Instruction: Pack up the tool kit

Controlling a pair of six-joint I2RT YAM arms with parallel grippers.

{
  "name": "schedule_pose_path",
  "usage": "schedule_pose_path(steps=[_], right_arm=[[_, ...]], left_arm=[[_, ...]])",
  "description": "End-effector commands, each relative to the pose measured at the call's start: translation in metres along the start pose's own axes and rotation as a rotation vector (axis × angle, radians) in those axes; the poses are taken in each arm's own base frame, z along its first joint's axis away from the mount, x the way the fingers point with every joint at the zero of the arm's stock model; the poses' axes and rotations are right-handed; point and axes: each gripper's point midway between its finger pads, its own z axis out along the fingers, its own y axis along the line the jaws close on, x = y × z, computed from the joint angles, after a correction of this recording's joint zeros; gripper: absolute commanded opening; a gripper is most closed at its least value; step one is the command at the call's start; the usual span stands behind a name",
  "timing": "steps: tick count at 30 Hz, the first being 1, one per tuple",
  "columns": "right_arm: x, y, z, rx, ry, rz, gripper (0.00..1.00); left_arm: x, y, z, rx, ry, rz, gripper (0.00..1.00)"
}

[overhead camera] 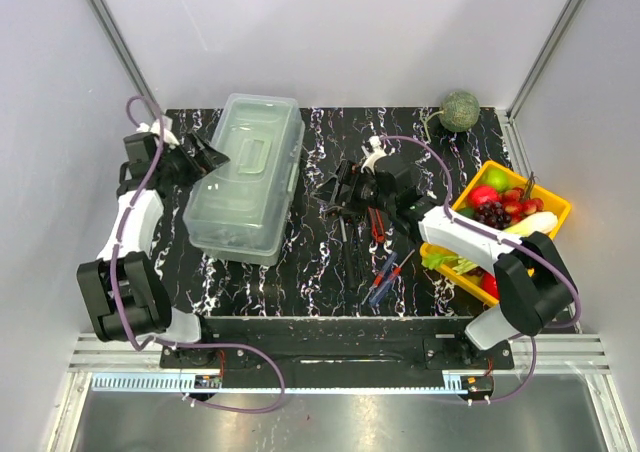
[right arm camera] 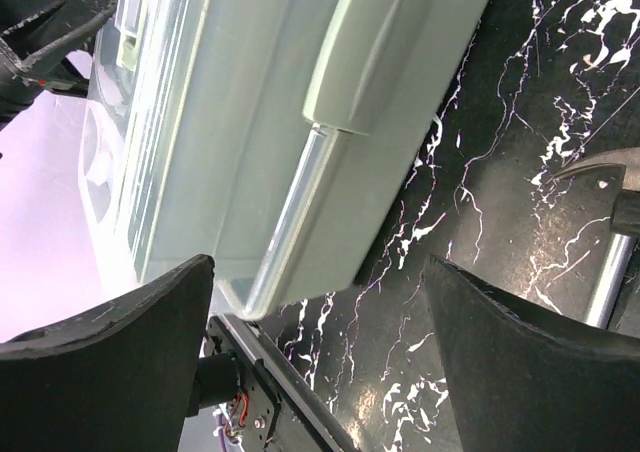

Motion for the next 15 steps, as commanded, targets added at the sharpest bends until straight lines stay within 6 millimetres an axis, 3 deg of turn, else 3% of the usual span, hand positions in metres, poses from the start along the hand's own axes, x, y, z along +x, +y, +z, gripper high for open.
schedule_pose_path(steps=[1,3,6,9,13,15], right_arm=[[-0.011,0.008,0.005,-0.021,-0.061,0.004,0.9],[-0.012,0.0,0.005,0.017,-0.083,0.005,0.9],[-0.02,-0.019,0.002,0.109,-0.151,0.023,0.93],[-0.031,-0.03,-0.003,0.169,-0.209,-0.001,1.0],[-0.045,-0.023,-0.002,0.153,-0.219,-0.035,0.99],[-0.051,-0.019,0.0,0.115,-0.208,-0.033,0.99]], left_arm=[[0.054,-0.027,0.02,0.087,0.201,-0.043,0.96],[0.058,-0.033,0.024,0.096,0.217,-0.036,0.97],[0.046,-0.017,0.02,-0.052,0.166,-0.023,0.99],[0.012,-0.018,-0.002,-0.146,0.043,0.038,0.99],[-0.04,-0.034,-0.039,-0.241,-0.178,0.033,0.99],[-0.056,-0.046,-0.057,-0.242,-0.251,0.041,0.99]])
